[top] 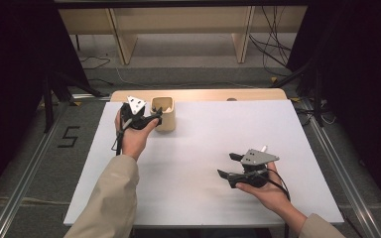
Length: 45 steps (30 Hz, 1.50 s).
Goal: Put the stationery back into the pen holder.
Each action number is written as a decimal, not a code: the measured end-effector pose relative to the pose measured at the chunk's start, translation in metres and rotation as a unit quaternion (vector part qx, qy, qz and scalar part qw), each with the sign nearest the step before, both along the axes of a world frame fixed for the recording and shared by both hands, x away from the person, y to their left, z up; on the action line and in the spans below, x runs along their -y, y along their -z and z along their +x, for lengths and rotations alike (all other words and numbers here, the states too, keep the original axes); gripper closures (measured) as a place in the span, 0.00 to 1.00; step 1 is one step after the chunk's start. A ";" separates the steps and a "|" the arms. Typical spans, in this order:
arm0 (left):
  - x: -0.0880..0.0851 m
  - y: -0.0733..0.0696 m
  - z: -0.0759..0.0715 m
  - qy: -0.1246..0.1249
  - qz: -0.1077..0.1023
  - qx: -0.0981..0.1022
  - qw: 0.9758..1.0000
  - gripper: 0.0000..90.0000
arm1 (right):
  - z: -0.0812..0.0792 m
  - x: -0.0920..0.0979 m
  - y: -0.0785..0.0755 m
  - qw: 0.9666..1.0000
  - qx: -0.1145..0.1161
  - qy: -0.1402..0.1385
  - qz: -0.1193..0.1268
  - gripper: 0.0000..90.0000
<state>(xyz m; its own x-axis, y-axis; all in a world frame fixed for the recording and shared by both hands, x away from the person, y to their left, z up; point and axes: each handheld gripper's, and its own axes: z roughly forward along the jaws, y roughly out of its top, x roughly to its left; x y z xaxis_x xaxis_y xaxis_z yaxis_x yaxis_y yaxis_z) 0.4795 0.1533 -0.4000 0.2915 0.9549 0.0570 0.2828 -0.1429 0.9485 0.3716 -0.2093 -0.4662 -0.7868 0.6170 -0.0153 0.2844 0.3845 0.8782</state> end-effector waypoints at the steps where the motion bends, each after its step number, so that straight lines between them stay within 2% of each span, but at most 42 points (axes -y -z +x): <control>1: 0.000 -0.001 -0.003 0.002 -0.001 0.003 1.000 0.22 | 0.000 0.000 0.000 1.000 0.000 0.000 0.000 0.30; 10: -0.004 -0.003 -0.027 0.013 0.001 0.009 1.000 0.22 | 0.001 0.001 0.000 1.000 -0.001 0.003 0.000 0.29; 15: -0.005 0.001 -0.040 0.025 0.000 0.003 1.000 0.22 | 0.002 0.002 0.000 1.000 0.000 0.004 0.001 0.29; 21: -0.002 0.010 -0.059 0.041 -0.002 0.000 0.999 0.22 | 0.004 0.004 -0.001 1.000 0.001 0.006 0.002 0.29; 22: -0.002 0.011 -0.063 0.044 -0.002 0.001 0.999 0.22 | 0.003 0.005 -0.003 1.000 -0.007 0.003 -0.009 0.29; 23: -0.001 0.013 -0.066 0.047 -0.002 0.000 0.999 0.22 | 0.004 0.005 -0.001 1.000 -0.001 0.008 0.003 0.29; 29: 0.004 0.026 -0.089 0.066 -0.005 -0.004 0.998 0.22 | 0.008 0.013 -0.006 1.000 0.002 0.015 0.004 0.29; 34: 0.007 0.039 -0.106 0.086 0.007 -0.017 0.996 0.21 | 0.015 0.027 -0.013 0.999 0.004 0.039 0.016 0.29; 37: 0.007 0.045 -0.113 0.090 0.007 -0.025 0.996 0.21 | 0.020 0.037 -0.017 0.998 0.002 0.053 0.023 0.29; 45: 0.003 0.054 -0.131 0.096 0.006 -0.035 0.995 0.22 | 0.033 0.056 -0.018 0.996 -0.009 0.088 0.019 0.30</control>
<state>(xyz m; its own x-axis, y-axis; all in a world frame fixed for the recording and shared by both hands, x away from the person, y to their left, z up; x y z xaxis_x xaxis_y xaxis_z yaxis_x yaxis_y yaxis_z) 0.3481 0.1504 -0.4539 0.4724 0.8804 0.0412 0.3148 -0.2122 0.9251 0.4041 -0.2656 -0.4482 -0.6657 0.7459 0.0239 0.3610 0.2938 0.8851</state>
